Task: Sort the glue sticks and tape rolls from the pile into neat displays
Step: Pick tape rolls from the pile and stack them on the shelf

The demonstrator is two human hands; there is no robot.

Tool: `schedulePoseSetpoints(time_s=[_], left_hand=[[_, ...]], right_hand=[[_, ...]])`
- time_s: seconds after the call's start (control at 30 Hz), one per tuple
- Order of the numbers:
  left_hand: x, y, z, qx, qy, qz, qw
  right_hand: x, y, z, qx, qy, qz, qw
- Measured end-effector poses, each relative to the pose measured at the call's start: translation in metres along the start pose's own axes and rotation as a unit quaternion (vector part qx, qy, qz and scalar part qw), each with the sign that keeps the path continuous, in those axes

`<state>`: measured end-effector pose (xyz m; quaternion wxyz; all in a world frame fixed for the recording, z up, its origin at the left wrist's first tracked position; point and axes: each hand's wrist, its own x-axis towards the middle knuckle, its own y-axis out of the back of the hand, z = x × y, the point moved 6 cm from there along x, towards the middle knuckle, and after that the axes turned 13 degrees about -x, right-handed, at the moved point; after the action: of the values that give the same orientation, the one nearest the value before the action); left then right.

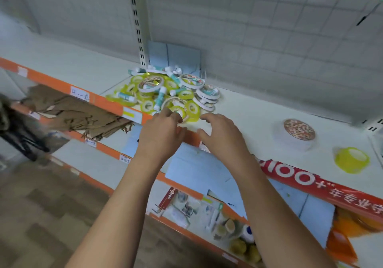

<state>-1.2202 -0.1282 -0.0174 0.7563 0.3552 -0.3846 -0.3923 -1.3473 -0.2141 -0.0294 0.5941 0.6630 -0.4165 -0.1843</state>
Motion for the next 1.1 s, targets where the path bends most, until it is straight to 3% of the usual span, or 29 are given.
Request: schedulePoseSetpoints(time_s=[0.57, 0.73, 0.93, 1.1], left_hand=[[0.074, -0.008, -0.032, -0.009, -0.037, -0.003, 0.999], [0.105, -0.019, -0.032, -0.011, -0.070, -0.008, 0.997], [0.132, -0.035, -0.034, -0.016, -0.137, -0.030, 0.990], [0.141, -0.043, -0.040, -0.054, -0.187, -0.072, 0.978]], right_hand=[[0.078, -0.034, -0.005, 0.059, -0.052, 0.008, 0.997], [0.090, -0.047, -0.006, 0.037, -0.089, 0.008, 0.995], [0.090, -0.045, -0.017, 0.071, -0.108, 0.063, 0.990], [0.083, -0.053, -0.013, 0.129, -0.182, 0.024, 0.975]])
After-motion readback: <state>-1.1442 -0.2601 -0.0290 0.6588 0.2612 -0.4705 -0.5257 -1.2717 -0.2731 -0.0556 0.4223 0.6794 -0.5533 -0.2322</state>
